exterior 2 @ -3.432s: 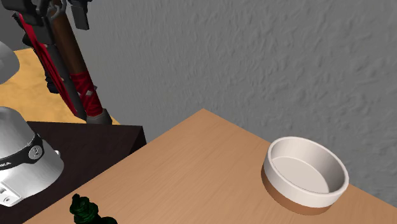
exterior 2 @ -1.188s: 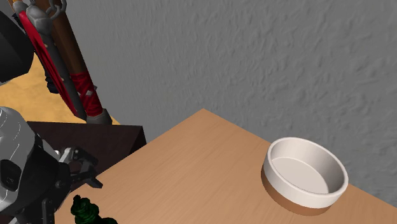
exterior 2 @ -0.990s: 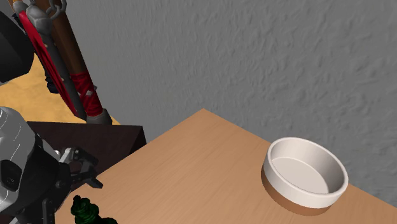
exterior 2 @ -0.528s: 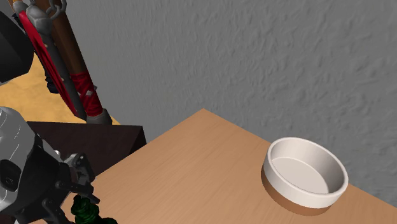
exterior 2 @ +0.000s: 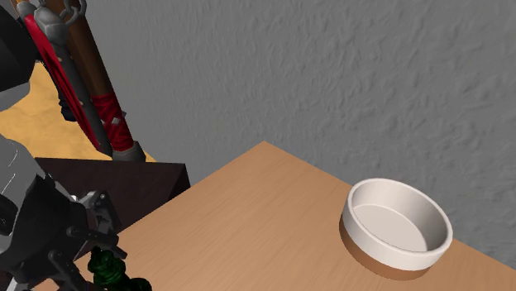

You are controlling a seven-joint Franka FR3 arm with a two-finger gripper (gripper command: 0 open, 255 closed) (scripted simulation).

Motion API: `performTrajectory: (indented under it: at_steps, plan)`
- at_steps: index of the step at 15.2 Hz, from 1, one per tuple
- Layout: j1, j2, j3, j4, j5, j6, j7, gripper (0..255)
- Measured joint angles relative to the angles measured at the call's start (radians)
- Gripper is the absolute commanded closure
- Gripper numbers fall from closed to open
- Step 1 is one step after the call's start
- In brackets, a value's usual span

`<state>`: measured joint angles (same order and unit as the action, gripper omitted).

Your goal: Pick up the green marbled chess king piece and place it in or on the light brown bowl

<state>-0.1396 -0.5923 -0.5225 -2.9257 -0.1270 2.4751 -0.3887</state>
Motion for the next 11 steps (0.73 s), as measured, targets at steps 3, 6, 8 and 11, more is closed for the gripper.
performTrajectory:
  at_steps: [3,6,8,11]
  plan:
    - [-0.012,-0.044,0.021,0.017,-0.005,-0.06,0.015,255]
    - [-0.023,-0.083,0.037,0.037,-0.007,-0.12,0.025,255]
    - [-0.026,-0.107,0.05,0.05,-0.006,-0.156,0.034,255]
    - [-0.029,-0.135,0.064,0.077,-0.003,-0.211,0.043,255]
